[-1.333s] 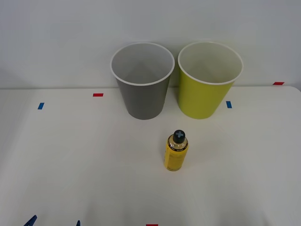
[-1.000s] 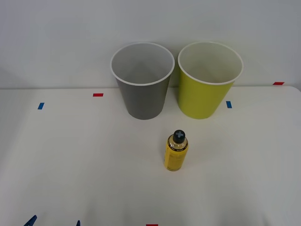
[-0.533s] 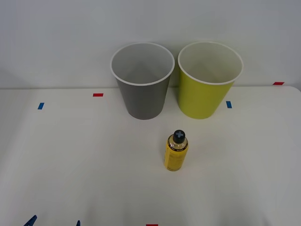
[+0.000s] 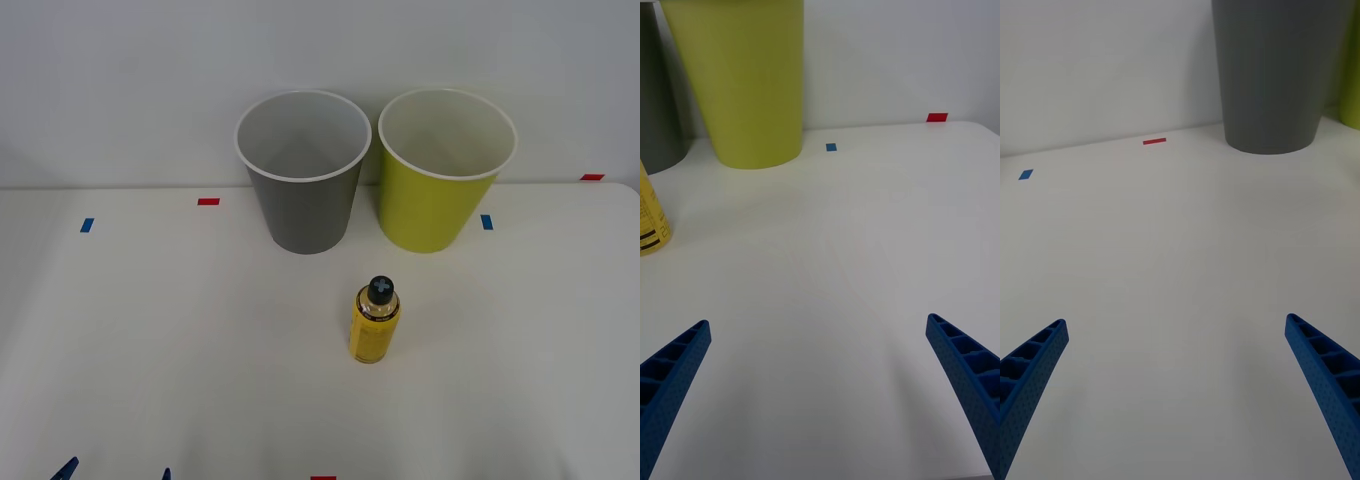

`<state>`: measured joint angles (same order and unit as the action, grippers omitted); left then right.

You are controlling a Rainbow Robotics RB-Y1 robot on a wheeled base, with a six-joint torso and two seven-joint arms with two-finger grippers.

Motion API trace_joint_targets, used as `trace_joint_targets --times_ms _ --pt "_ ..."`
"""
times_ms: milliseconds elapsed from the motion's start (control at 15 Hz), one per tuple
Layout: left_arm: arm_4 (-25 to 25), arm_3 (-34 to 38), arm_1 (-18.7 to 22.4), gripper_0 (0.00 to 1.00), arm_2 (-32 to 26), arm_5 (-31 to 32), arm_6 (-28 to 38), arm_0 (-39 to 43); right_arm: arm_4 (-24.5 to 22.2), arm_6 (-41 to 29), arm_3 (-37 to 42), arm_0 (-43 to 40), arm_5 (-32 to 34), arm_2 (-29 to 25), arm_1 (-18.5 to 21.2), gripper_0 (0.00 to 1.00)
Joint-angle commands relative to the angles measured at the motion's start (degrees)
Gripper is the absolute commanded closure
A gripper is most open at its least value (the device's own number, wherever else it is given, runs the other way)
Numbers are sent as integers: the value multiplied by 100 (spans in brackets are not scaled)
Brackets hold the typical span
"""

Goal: Put cans in the gray bin and PET bottles in the light green bin.

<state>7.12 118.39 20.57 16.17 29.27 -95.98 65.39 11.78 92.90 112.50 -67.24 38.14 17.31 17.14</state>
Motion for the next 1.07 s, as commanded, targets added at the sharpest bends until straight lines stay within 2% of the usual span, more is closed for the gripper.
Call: trace_joint_targets --times_ms 67,1000,1067 --pt "0 0 0 0 0 0 0 0 0 0 0 0 0 0 0 0" --pt "0 0 0 0 0 0 0 0 0 0 0 0 0 0 0 0" --pt "0 0 0 0 0 0 0 0 18 0 -167 185 -97 -18 -62 0"
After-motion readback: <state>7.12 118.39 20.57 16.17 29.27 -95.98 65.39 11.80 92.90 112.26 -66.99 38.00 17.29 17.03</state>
